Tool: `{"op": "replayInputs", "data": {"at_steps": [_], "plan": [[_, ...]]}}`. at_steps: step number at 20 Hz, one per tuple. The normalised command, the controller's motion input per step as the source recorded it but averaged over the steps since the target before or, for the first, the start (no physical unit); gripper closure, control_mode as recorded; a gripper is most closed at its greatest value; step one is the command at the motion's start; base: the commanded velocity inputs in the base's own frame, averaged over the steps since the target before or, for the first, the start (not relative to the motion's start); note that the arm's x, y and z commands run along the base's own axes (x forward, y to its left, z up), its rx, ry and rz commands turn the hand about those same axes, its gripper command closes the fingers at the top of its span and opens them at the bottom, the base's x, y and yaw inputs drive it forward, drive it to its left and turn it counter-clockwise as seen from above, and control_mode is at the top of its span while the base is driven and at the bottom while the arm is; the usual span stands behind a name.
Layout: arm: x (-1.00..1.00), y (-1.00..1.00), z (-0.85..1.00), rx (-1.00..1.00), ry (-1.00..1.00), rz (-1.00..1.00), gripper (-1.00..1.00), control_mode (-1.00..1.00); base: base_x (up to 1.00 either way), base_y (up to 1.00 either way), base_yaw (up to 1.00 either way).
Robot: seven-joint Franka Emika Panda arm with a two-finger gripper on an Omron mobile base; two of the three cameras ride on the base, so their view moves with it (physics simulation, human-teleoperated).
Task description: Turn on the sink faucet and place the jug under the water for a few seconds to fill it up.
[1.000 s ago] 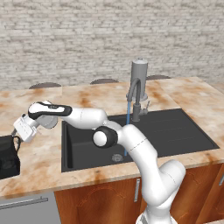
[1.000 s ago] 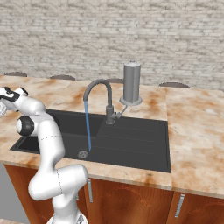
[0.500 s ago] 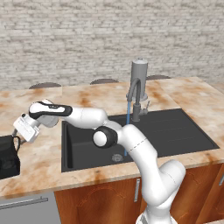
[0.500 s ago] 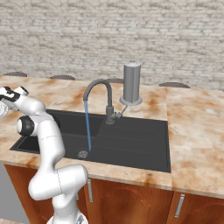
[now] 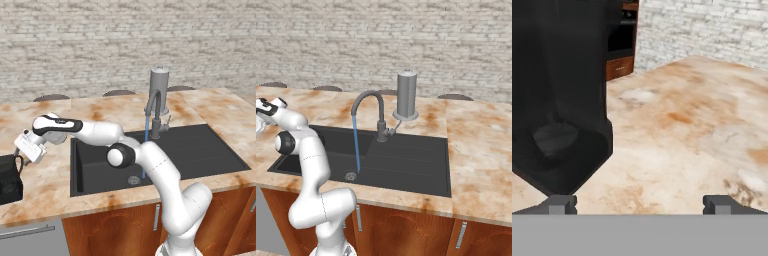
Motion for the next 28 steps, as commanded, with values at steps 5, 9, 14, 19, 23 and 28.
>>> {"op": "replayInputs", "data": {"at_steps": [5, 9, 14, 19, 23, 28], "plan": [[-0.14, 0.00, 0.00, 0.00, 0.00, 0.00, -1.00, -1.00, 0.00, 0.00, 0.00], [-0.02, 0.00, 0.00, 0.00, 0.00, 0.00, -1.00, -1.00, 0.00, 0.00, 0.00], [0.00, 0.00, 0.00, 0.00, 0.01, 0.00, -1.00, -1.00, 0.00, 0.00, 0.00], [-0.08, 0.00, 0.00, 0.00, 0.00, 0.00, -1.00, -1.00, 0.00, 0.00, 0.00], [-0.04, 0.00, 0.00, 0.00, 0.02, 0.00, -1.00, -1.00, 0.00, 0.00, 0.00], [0.00, 0.00, 0.01, 0.00, 0.07, 0.00, -1.00, -1.00, 0.00, 0.00, 0.00]]}}
